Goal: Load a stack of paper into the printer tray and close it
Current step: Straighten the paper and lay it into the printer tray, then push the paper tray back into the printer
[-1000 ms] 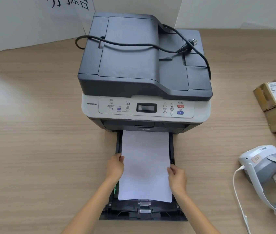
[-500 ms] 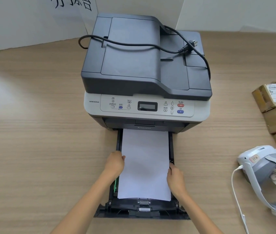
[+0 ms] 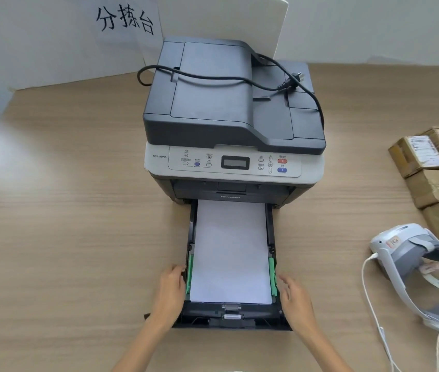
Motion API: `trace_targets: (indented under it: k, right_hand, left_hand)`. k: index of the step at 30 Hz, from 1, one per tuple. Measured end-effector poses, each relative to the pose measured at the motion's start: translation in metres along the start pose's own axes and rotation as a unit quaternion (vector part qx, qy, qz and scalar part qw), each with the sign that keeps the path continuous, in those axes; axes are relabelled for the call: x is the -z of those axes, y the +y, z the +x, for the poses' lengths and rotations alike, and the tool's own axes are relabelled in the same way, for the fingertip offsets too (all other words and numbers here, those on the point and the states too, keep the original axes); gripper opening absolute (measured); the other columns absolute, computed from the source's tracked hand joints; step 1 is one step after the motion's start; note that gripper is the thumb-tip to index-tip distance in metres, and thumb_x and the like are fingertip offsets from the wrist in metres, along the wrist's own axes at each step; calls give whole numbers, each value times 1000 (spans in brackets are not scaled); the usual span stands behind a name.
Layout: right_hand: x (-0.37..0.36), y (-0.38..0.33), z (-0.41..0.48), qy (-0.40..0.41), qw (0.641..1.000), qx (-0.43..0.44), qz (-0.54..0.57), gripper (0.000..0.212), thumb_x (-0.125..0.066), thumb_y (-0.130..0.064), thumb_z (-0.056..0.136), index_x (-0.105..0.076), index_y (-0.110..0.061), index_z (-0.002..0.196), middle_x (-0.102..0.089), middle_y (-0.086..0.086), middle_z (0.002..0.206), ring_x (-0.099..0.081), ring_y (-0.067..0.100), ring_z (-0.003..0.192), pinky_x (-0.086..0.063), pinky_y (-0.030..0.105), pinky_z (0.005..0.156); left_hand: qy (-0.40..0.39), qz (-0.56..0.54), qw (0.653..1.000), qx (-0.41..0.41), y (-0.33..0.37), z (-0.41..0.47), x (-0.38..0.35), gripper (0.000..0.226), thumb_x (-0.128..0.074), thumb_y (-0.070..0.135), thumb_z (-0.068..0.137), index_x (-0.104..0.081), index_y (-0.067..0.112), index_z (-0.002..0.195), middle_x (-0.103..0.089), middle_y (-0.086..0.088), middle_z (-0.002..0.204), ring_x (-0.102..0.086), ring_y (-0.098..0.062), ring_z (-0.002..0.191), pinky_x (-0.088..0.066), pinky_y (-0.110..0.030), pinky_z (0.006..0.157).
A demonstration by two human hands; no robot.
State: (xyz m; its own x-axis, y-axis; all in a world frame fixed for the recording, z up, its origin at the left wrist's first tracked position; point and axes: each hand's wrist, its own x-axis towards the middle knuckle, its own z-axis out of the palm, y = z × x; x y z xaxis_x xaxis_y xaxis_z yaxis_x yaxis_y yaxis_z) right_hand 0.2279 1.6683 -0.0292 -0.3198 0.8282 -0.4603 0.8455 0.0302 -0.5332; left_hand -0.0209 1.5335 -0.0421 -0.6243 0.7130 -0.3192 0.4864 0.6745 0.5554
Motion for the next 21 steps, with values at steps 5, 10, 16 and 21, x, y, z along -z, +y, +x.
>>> trace_targets:
  k: [5, 10, 16, 21]
  right_hand:
    - [-16, 9, -13, -37, 998, -23, 36, 49, -40, 3, 92, -39, -6, 140, -52, 15, 134, -47, 28, 123, -38, 35, 106]
    - [-14, 8, -10, -37, 994, -52, 89, 47, -40, 2, 92, -42, -8, 137, -53, 12, 133, -51, 24, 119, -42, 33, 100]
    - [-12, 8, -7, -71, 990, -83, 90, 47, -40, 0, 92, -41, -6, 139, -53, 20, 135, -51, 33, 122, -41, 35, 100]
    - [-13, 4, -6, -114, 986, -93, 73, 52, -41, -1, 93, -29, -2, 144, -37, 15, 149, -38, 31, 135, -30, 35, 111]
  left_hand:
    - [2, 0, 1000, -8, -2, -20, -7, 49, -38, -11, 87, -50, 9, 130, -56, -8, 125, -56, -19, 95, -47, -27, 75]
    - [2, 4, 1000, -25, -11, -27, -10, 52, -41, -14, 84, -52, 9, 130, -49, -6, 139, -56, -22, 114, -48, -28, 86]
    - [-34, -21, 999, 3, -11, -29, -11, 56, -36, -15, 85, -44, 9, 136, -43, -5, 140, -47, -12, 112, -38, -18, 86]
    - [-94, -27, 995, 30, -6, -16, -16, 59, -36, -17, 81, -41, 1, 137, -35, -15, 145, -37, -27, 130, -34, -27, 105]
